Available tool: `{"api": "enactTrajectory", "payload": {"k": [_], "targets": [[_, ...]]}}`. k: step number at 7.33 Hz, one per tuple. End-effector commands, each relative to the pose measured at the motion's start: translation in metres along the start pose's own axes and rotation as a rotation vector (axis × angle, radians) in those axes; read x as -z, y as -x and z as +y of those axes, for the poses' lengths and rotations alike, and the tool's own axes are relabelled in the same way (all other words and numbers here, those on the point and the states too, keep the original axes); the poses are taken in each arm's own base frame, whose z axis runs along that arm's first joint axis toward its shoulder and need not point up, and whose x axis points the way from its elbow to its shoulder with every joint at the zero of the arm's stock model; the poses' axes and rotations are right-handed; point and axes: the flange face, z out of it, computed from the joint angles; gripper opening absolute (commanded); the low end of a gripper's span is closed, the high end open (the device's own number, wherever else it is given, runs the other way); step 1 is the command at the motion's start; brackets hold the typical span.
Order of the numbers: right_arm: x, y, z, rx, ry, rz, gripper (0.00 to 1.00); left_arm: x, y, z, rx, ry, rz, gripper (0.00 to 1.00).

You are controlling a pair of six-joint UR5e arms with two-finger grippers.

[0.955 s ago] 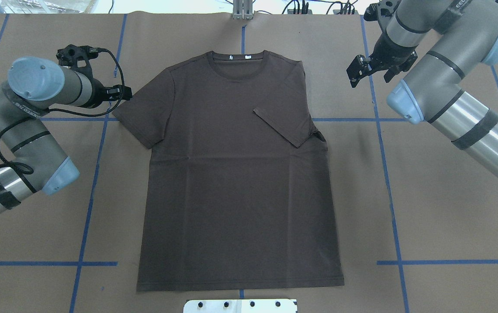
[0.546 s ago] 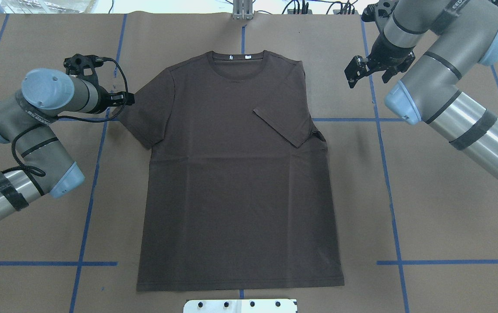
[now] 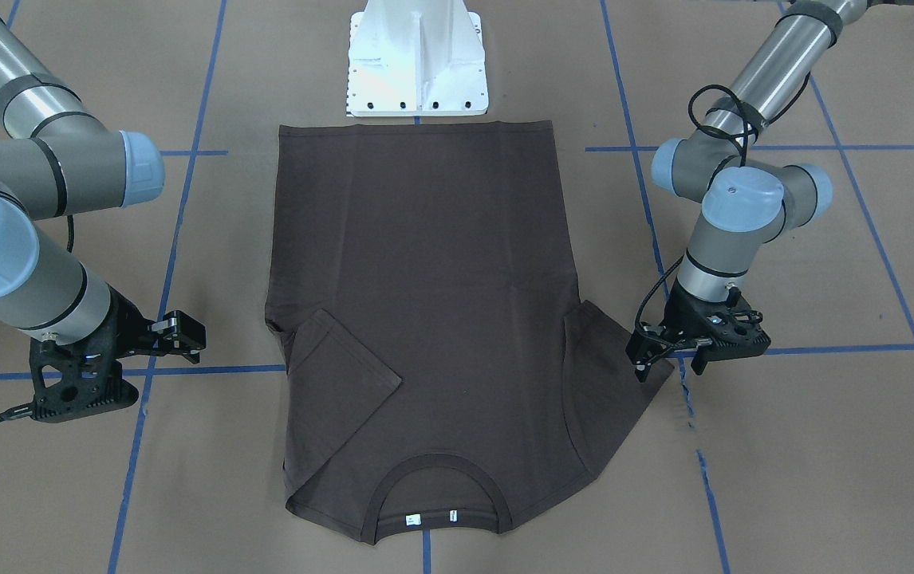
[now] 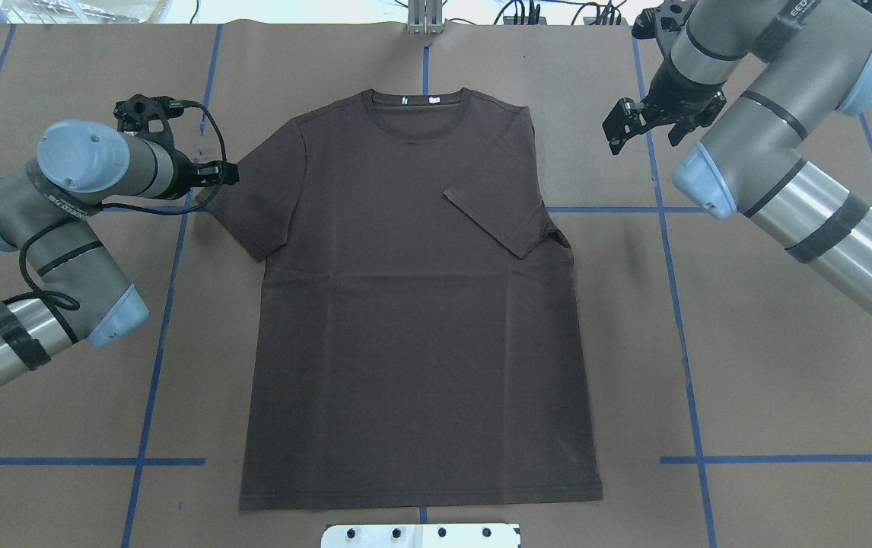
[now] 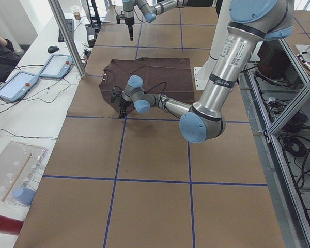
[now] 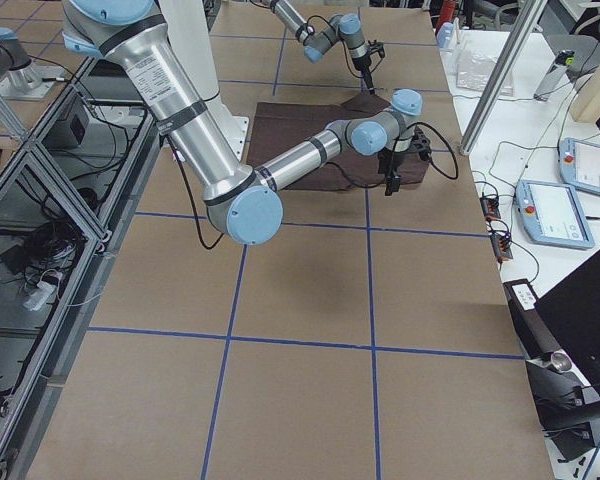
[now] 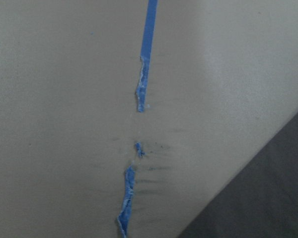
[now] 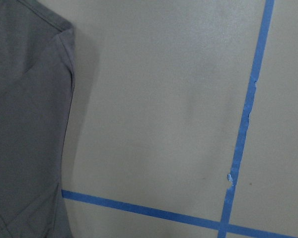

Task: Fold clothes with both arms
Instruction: 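Raise the right gripper away while the left gripper approaches the other sleeve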

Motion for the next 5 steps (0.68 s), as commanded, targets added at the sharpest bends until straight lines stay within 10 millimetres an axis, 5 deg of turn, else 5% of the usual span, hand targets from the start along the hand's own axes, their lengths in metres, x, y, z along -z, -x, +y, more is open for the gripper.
{"api": "enactTrajectory", "payload": {"k": [1,5], "targets": [[-0.001,-0.001,0.000,-0.001,0.001,0.001,1.00,-0.002,0.001,0.002,0.003,0.004,-0.002,0.92],[-0.002,-0.002,0.001,-0.003,0.003,0.002,1.00,-0.008,-0.002,0.014,-0.008,0.020,-0.007,0.85]]}}
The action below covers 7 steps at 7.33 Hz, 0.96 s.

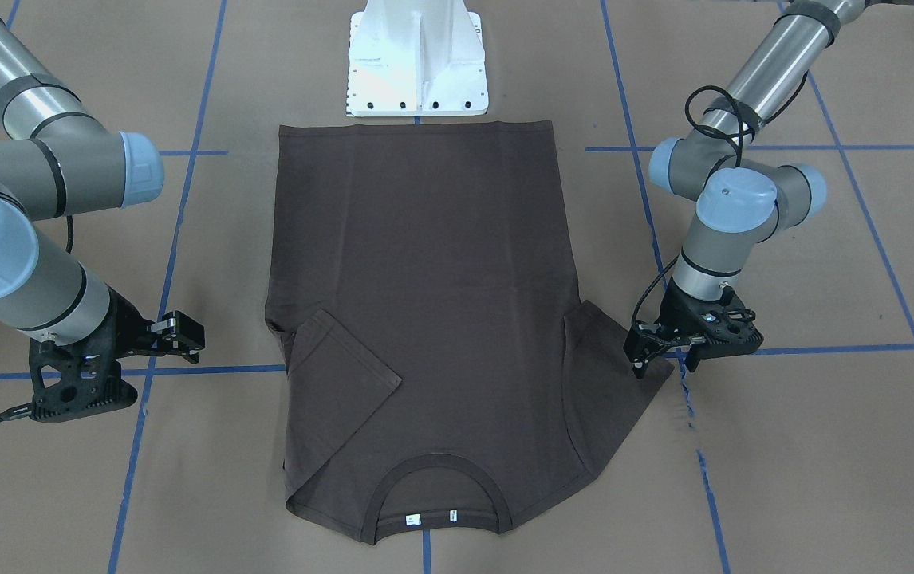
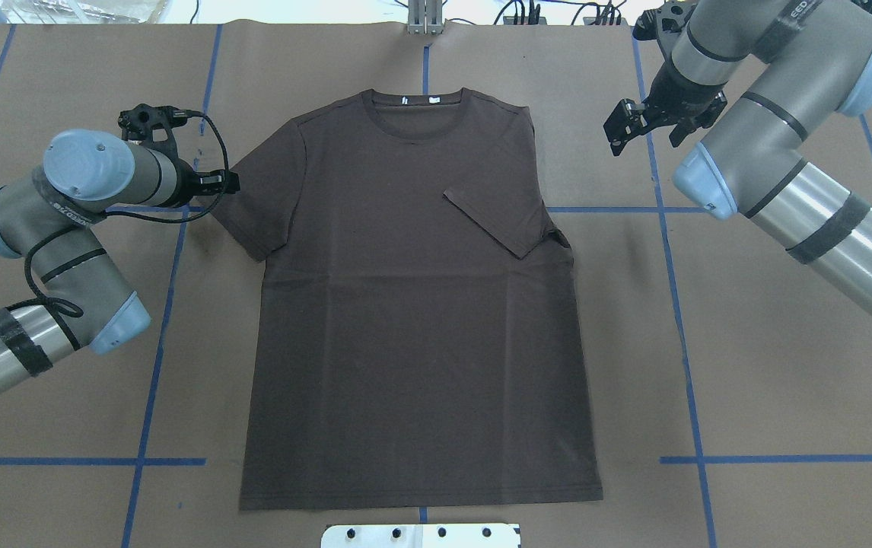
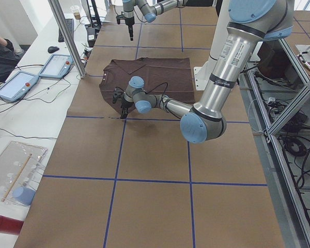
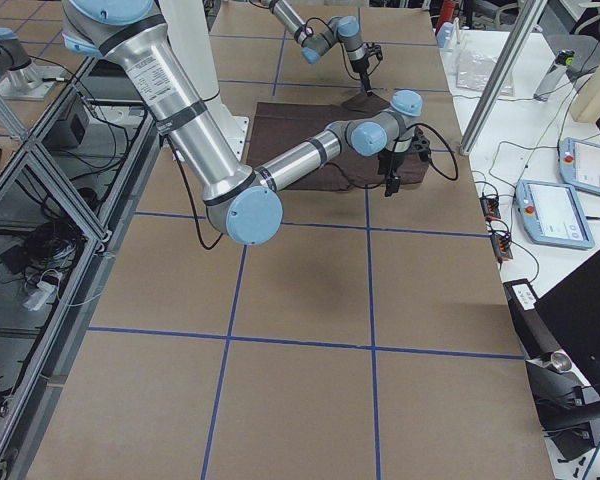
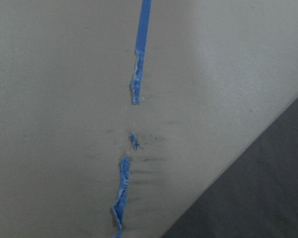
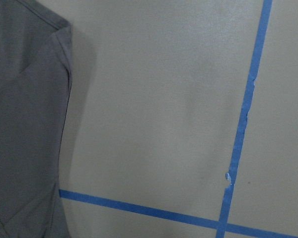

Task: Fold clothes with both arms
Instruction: 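Raise the right gripper away while the left gripper approaches the other sleeve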

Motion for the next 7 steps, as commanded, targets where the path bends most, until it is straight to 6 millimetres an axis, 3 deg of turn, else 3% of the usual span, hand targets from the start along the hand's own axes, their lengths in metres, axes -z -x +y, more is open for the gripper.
{"api": "enactTrajectory", "payload": {"k": [1,5,6,7], "targets": [[0.000,0.000,0.000,0.000,-0.001,0.001,1.00,-0.001,-0.001,0.002,-0.005,0.003,0.000,0.73],[-0.002,-0.003,0.001,-0.003,0.002,0.003,1.00,0.003,-0.007,0.001,-0.002,0.009,-0.018,0.08],[-0.002,-0.003,0.001,-0.003,0.003,0.004,1.00,0.015,-0.016,-0.001,-0.002,0.014,-0.029,0.00],[-0.004,-0.005,0.001,-0.005,0.007,0.006,1.00,0.025,-0.024,-0.002,0.000,0.024,-0.046,0.00]]}}
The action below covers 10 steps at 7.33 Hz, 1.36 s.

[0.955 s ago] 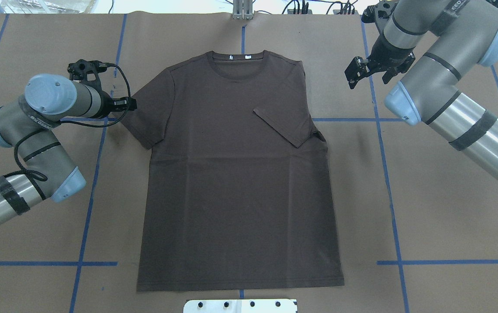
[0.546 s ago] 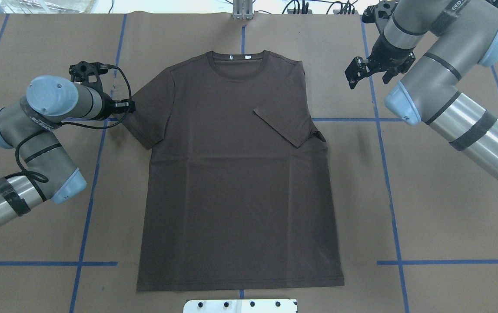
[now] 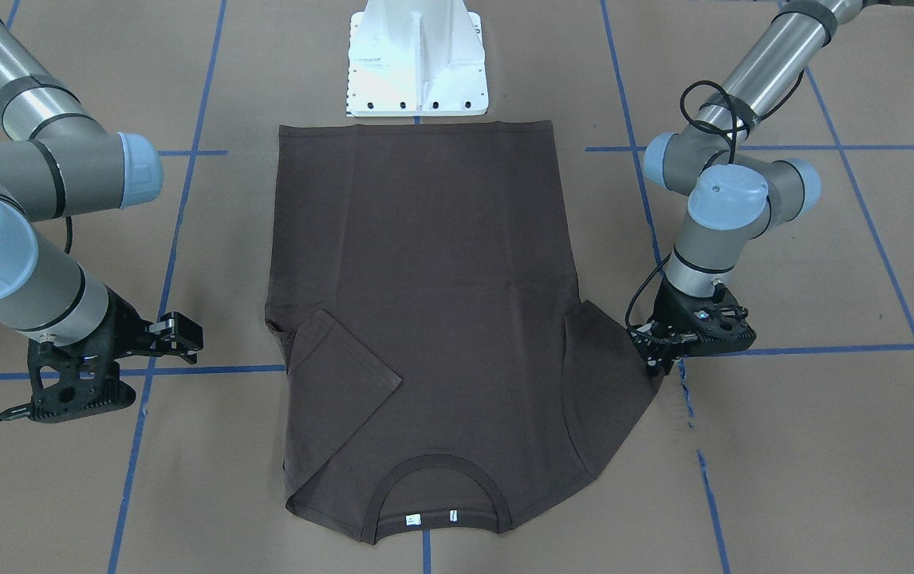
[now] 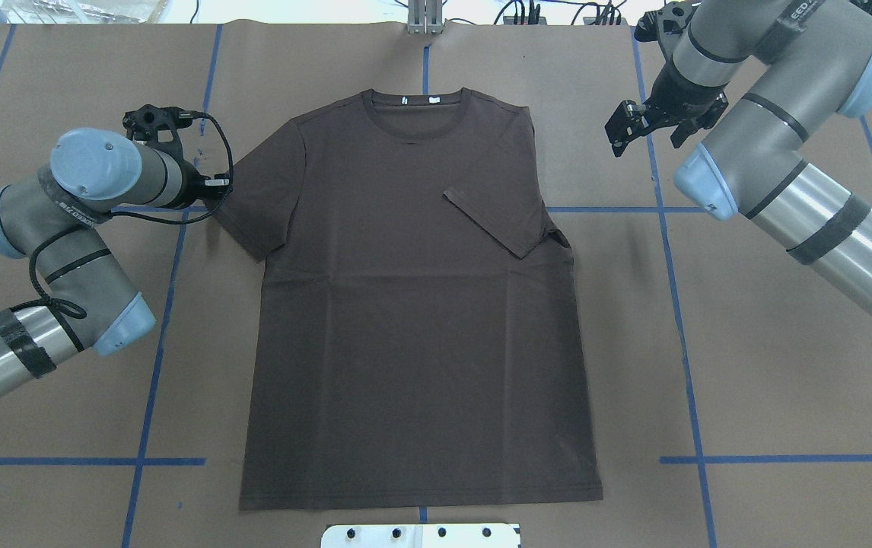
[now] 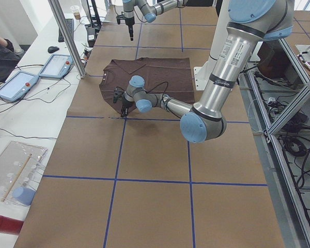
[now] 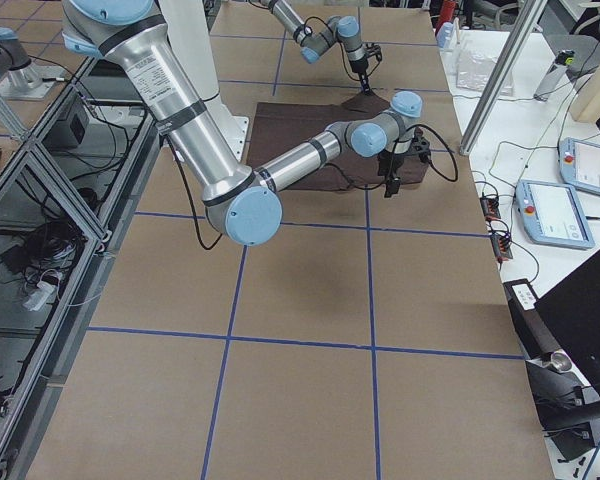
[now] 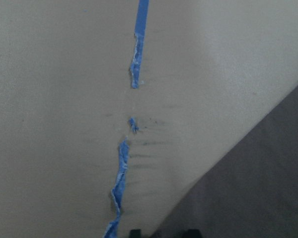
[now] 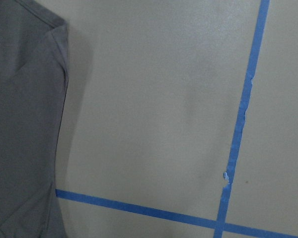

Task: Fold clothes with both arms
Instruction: 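Raise the right gripper away while the left gripper approaches the other sleeve, then fold the sleeve nearest the left gripper inward across the shirt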

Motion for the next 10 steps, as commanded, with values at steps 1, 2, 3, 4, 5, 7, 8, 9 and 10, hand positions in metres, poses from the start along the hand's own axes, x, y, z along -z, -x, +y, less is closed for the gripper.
{"api": "enactTrajectory", "payload": {"k": [1,2,3,4,5,7,8,9,10], "targets": [[-0.001,-0.002,0.000,-0.002,0.001,0.002,1.00,0.026,-0.020,-0.002,0.002,0.015,-0.023,0.00],[-0.002,-0.003,0.001,-0.004,0.003,0.003,1.00,0.046,-0.043,-0.002,0.000,0.030,-0.040,0.00],[-0.002,-0.003,0.001,-0.004,0.003,0.003,1.00,0.061,-0.088,-0.015,0.003,0.035,-0.039,0.00],[-0.002,-0.004,0.001,-0.004,0.003,0.003,1.00,0.066,-0.128,-0.015,0.009,0.039,-0.010,0.00],[-0.002,-0.004,0.001,-0.004,0.003,0.003,1.00,0.053,-0.177,-0.021,0.085,0.050,-0.001,0.00],[-0.002,-0.004,0.001,-0.004,0.003,0.003,1.00,0.034,-0.245,-0.040,0.092,0.049,0.025,0.00],[-0.002,-0.004,0.001,-0.004,0.003,0.003,1.00,0.029,-0.250,-0.031,0.082,0.050,0.050,0.00],[-0.004,-0.010,0.002,-0.006,0.005,0.008,1.00,0.029,-0.252,-0.029,0.079,0.049,0.064,0.00],[-0.006,-0.012,0.004,-0.003,0.004,0.008,1.00,0.030,-0.256,-0.026,0.072,0.048,0.082,0.00]]}}
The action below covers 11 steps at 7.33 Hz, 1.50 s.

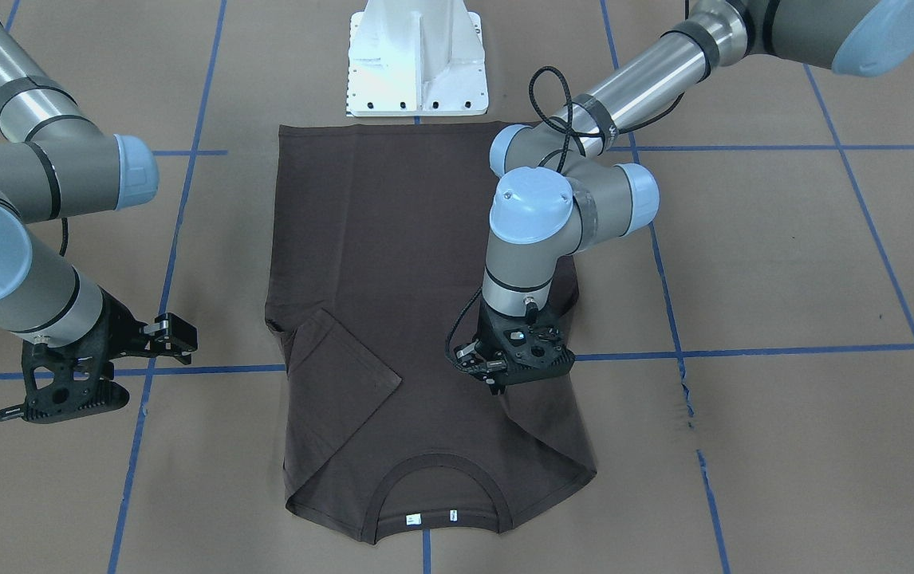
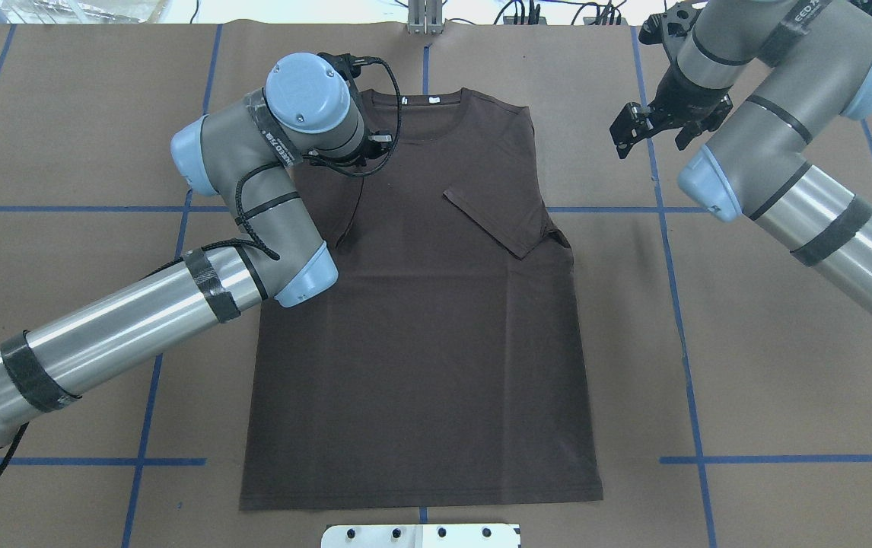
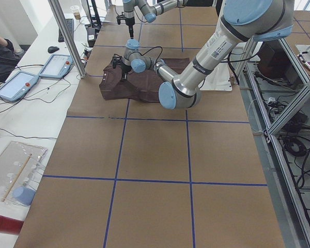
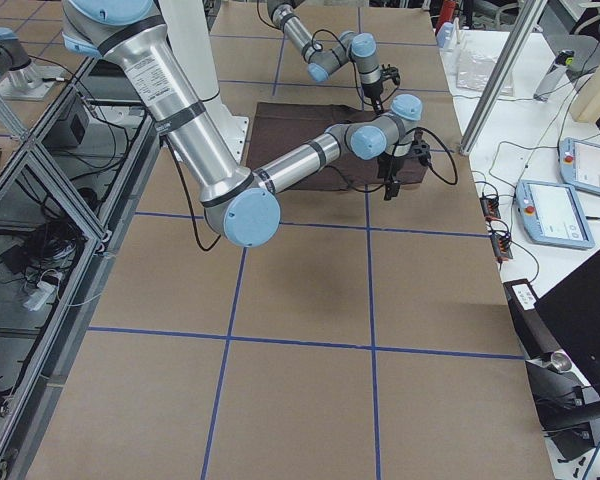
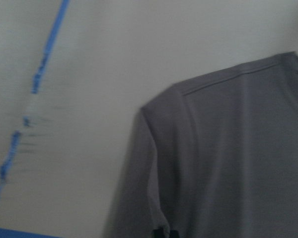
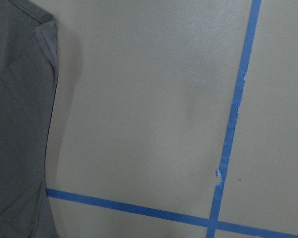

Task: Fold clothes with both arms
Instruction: 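Fold the sleeve nearest the left gripper inward across the shirt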

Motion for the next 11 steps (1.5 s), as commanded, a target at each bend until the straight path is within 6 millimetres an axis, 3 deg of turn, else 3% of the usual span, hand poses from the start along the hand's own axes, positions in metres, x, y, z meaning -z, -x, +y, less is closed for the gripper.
{"api": "enactTrajectory", "payload": {"k": [1,2,5,6,7,8,9,11], "targets": [[-0.003,-0.005,0.002,0.002,-0.003,0.000,1.00,-0.003,-0.006,0.009,-0.011,0.003,0.025,0.28],[-0.005,-0.006,0.004,0.002,-0.003,-0.001,1.00,-0.006,-0.007,0.018,-0.024,0.009,0.029,0.99],[-0.005,-0.002,0.005,-0.027,-0.006,-0.016,1.00,-0.002,-0.005,0.016,-0.028,0.028,0.048,1.00],[-0.018,-0.001,0.016,-0.016,-0.018,-0.034,1.00,0.004,0.007,0.003,-0.019,0.057,0.057,1.00],[-0.031,0.007,0.032,-0.081,-0.052,-0.085,1.00,0.013,0.040,0.014,-0.021,0.078,0.068,1.00],[-0.045,0.017,0.056,-0.160,-0.075,-0.140,1.00,0.036,0.080,0.029,-0.053,0.081,0.057,1.00],[-0.050,0.024,0.099,-0.165,-0.094,-0.154,1.00,0.060,0.101,0.041,-0.065,0.088,0.033,1.00],[-0.060,0.054,0.220,-0.221,-0.112,-0.132,1.00,0.105,0.144,0.068,-0.076,0.088,0.053,1.00]]}}
